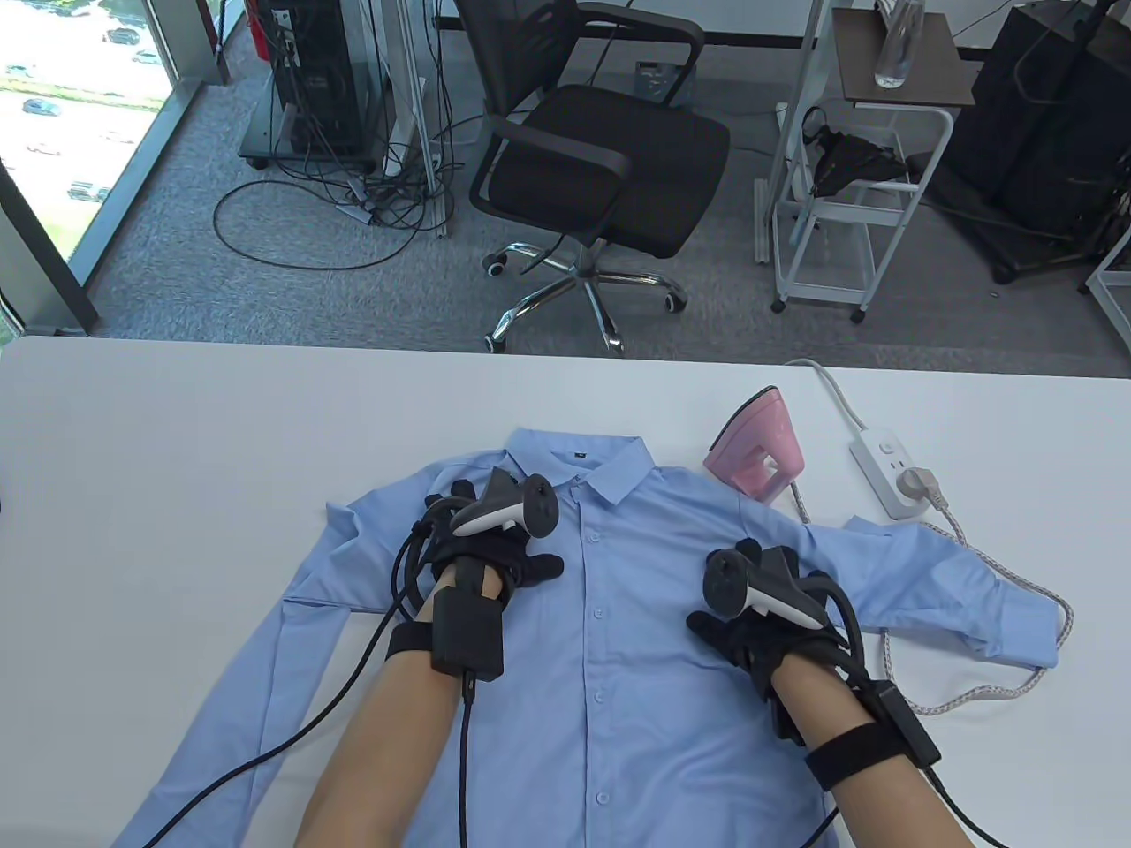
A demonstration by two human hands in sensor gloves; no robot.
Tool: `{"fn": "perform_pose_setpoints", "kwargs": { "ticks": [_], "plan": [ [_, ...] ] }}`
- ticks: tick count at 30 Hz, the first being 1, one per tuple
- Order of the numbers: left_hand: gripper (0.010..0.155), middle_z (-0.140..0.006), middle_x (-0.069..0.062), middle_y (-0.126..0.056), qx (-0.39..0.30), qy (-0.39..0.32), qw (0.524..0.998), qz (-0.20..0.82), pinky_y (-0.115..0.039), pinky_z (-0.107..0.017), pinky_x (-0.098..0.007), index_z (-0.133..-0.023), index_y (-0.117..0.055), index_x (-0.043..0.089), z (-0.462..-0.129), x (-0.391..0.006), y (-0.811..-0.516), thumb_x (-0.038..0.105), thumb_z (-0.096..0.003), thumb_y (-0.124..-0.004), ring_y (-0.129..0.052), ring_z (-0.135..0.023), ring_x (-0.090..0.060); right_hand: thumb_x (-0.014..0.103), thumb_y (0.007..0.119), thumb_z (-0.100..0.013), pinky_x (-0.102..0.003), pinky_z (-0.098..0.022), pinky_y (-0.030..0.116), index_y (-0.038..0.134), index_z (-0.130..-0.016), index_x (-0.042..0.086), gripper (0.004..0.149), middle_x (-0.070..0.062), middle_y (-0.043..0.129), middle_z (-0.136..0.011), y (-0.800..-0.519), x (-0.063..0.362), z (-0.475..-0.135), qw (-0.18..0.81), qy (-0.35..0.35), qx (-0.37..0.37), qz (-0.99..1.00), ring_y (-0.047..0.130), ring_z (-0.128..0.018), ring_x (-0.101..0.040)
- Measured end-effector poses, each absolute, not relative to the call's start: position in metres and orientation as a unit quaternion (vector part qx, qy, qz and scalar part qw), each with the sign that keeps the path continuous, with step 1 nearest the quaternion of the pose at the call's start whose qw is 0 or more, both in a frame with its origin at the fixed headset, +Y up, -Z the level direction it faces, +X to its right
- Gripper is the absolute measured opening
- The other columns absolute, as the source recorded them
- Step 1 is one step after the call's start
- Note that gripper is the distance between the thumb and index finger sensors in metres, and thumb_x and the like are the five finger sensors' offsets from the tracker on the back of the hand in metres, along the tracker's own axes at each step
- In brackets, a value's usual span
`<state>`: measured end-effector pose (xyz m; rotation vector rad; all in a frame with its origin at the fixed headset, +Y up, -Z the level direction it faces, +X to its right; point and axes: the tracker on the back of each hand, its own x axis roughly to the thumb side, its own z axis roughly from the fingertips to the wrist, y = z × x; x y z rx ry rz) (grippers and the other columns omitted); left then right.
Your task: Iron long-sleeve shirt with electric iron on table
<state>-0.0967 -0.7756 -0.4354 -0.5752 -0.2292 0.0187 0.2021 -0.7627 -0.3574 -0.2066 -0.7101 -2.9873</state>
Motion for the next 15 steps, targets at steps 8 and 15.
{"fn": "perform_pose_setpoints", "kwargs": {
  "ticks": [8,15],
  "plan": [
    [0.093,-0.120,-0.026,-0.004,-0.207,-0.240,0.945,0.083,-0.022,-0.059,-0.088,-0.118,-0.008,0.019,-0.379,-0.127,-0.729,0.067,-0.0511,-0.051,-0.020,-0.101,-0.072,0.061,0.064,-0.055,-0.077,-0.068,0.053,0.041,-0.113,0.014,0.079,-0.022,0.053,-0.116,-0.666,0.241,-0.344,-0.132,0.100,-0.060,-0.984,0.064,-0.098,-0.054],
    [0.105,-0.113,-0.034,0.011,-0.318,-0.190,0.929,0.009,-0.023,-0.056,-0.092,-0.116,0.008,0.016,-0.304,-0.165,-0.747,0.074,-0.0510,-0.050,-0.013,-0.095,-0.081,0.060,0.074,-0.054,-0.079,-0.068,0.048,0.025,-0.114,0.008,0.093,-0.026,0.036,-0.119,-0.674,0.279,-0.410,-0.306,-0.032,0.111,-0.945,0.054,-0.100,-0.059]
  ]
}}
